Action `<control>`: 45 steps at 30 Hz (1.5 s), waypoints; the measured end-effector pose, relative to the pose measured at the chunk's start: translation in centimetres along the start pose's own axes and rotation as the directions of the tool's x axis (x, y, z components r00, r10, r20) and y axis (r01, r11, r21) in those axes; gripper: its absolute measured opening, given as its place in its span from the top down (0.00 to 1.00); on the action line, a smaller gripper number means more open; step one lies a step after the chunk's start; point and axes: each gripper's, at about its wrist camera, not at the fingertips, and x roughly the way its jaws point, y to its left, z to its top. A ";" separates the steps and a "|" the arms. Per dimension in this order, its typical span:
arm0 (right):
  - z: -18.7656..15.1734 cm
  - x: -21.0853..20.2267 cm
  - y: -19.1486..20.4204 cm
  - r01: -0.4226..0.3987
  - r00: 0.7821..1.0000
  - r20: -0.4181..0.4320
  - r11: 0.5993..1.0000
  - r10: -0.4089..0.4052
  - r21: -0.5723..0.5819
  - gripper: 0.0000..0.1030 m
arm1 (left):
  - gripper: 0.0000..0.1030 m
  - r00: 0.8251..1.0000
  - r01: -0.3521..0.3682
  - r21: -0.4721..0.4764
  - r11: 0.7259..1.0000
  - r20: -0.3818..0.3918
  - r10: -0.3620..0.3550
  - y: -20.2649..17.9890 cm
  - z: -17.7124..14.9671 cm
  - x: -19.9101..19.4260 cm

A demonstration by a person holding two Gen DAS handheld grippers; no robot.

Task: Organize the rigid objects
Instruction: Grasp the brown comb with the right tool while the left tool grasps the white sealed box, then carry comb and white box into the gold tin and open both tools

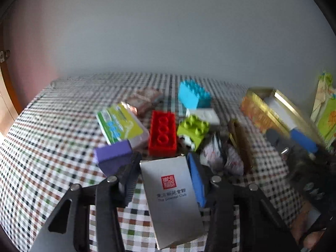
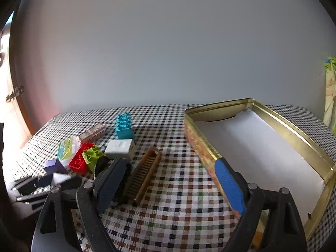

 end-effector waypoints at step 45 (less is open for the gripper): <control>2.0 -6.9 -10.7 0.118 0.961 0.240 0.989 -0.137 0.094 0.73 | 0.56 0.957 0.163 0.047 0.986 0.235 -0.169 -8.8 2.4 -2.6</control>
